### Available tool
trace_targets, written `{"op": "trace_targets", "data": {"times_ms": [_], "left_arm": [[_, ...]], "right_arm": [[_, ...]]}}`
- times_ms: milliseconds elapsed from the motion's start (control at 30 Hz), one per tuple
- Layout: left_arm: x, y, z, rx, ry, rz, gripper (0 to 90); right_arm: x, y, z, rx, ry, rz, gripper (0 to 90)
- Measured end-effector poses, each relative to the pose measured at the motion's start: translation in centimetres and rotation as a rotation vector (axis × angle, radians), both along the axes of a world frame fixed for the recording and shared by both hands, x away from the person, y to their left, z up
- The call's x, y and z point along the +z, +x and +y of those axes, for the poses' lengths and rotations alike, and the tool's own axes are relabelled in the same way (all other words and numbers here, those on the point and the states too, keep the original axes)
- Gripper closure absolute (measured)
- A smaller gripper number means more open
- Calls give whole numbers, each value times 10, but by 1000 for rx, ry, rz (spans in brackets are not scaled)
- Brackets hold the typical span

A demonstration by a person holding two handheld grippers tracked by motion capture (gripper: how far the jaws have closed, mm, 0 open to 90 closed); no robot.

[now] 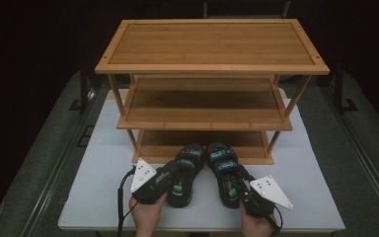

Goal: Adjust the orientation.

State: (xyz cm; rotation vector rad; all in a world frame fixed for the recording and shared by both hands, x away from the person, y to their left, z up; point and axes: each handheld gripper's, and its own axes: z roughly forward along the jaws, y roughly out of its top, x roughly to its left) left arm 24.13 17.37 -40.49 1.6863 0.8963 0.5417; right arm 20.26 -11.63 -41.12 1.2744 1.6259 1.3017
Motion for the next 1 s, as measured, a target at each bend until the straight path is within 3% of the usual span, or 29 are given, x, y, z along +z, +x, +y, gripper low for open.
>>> {"op": "trace_targets", "data": {"times_ms": [367,667,1000], "left_arm": [[3,9,-7,22,-3,-7,766],[10,15,-15,48,-21,-37,766],[8,24,-24,89,-14,-66,765]], "right_arm": [[5,10,5,-24,8,1,819],[11,19,6,-52,24,-22,818],[12,31,12,-68,16,-33,816]]}}
